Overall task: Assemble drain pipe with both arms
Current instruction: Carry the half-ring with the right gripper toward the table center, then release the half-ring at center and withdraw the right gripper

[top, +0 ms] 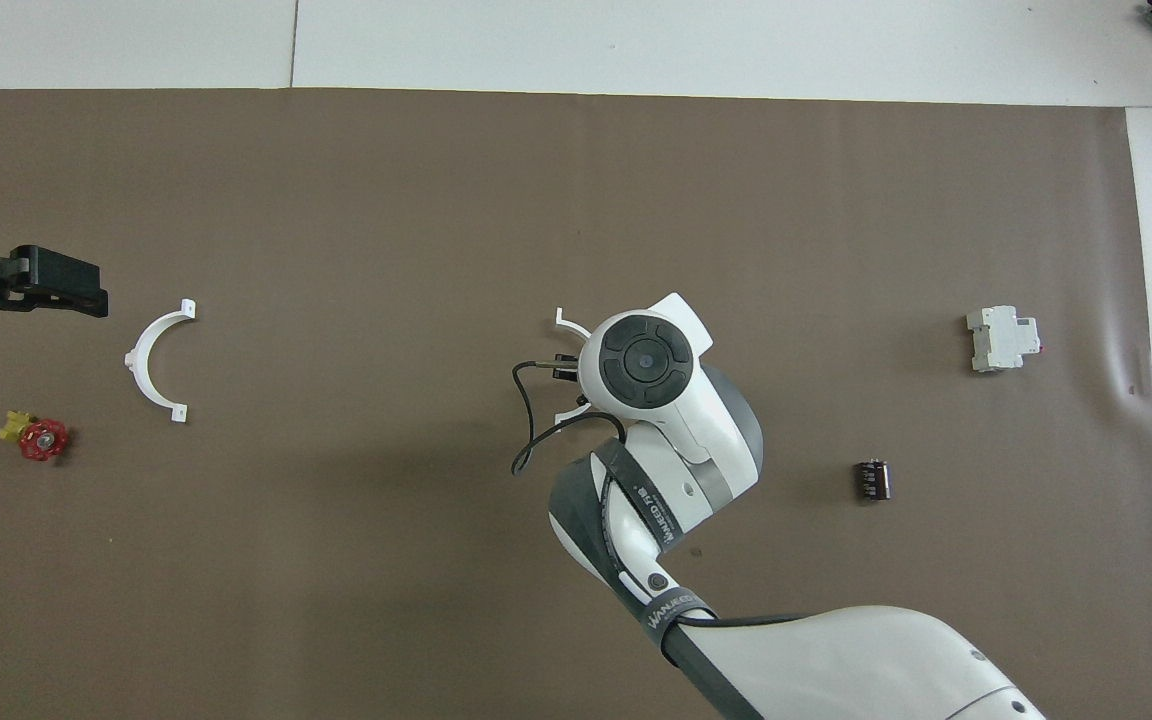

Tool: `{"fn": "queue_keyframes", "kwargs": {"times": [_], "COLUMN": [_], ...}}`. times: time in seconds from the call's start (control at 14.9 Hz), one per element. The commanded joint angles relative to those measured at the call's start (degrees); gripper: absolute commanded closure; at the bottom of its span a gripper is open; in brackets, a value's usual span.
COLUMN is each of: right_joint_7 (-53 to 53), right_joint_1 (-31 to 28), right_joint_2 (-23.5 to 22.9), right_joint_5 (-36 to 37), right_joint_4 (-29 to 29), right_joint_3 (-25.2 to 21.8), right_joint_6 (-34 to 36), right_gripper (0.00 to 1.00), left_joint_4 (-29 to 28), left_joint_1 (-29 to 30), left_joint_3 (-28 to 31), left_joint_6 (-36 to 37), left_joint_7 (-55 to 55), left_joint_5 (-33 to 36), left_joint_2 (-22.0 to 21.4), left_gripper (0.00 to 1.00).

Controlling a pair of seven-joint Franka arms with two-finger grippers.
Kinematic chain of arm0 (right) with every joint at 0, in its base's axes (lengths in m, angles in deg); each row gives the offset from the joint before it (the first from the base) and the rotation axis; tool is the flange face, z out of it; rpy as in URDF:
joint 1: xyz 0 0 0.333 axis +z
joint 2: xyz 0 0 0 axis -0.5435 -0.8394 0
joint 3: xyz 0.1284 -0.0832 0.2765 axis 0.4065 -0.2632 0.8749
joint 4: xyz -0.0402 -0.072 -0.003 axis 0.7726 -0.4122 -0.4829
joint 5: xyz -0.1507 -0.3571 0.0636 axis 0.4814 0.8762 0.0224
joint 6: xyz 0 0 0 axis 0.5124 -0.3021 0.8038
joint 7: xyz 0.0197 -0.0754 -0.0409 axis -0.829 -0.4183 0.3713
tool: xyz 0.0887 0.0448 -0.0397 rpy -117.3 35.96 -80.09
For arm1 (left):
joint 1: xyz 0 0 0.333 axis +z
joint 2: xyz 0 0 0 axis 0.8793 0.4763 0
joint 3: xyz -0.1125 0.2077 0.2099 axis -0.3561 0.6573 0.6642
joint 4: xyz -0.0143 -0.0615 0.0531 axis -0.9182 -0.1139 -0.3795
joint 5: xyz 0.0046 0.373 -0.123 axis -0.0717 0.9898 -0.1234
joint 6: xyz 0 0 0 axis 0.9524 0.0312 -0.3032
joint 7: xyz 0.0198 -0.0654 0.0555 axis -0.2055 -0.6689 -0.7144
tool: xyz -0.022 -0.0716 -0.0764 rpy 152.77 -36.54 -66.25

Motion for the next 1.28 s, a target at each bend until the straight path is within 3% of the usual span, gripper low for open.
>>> {"fn": "queue_keyframes", "kwargs": {"times": [0.0, 0.47, 0.54, 0.61, 0.67, 0.94, 1.21], "right_joint_7": [-1.56, -1.03, -0.94, -1.03, -1.11, -0.68, 4.75], "right_joint_1": [1.67, 1.86, 1.86, 1.86, 1.95, 1.07, -3.40], "right_joint_2": [-1.66, -1.93, -1.93, -1.93, -1.93, 0.60, 9.82], "right_joint_5": [1.81, 1.99, 1.99, 1.99, 2.08, 2.08, 1.55], "right_joint_4": [-0.76, -0.15, -0.15, -0.15, -0.15, -0.76, -0.85], "right_joint_3": [-0.03, -0.03, -0.03, -0.03, -0.03, -0.12, -0.47], "right_joint_6": [-1.76, -2.65, -2.91, -3.17, -3.17, -1.42, 6.38], "right_gripper": [1.00, 1.00, 0.90, 0.34, 0.00, 0.00, 0.00], "left_joint_4": [-2.37, -2.37, -2.37, -2.37, -2.37, -2.37, -2.46], "left_joint_1": [-0.41, -0.41, -0.41, -0.41, -0.41, -0.41, -0.41], "left_joint_3": [0.39, 0.39, 0.39, 0.39, 0.39, 0.39, 0.39], "left_joint_6": [-1.14, -1.05, -1.05, -1.05, -1.05, -1.05, -1.05], "left_joint_7": [0.31, 0.22, 0.22, 0.22, 0.31, 0.31, 0.40], "left_joint_5": [-0.63, -0.63, -0.63, -0.63, -0.63, -0.63, -0.63], "left_joint_2": [-1.79, -1.79, -1.79, -1.79, -1.79, -1.79, -1.87], "left_gripper": [0.00, 0.00, 0.00, 0.00, 0.00, 0.00, 0.00]}}
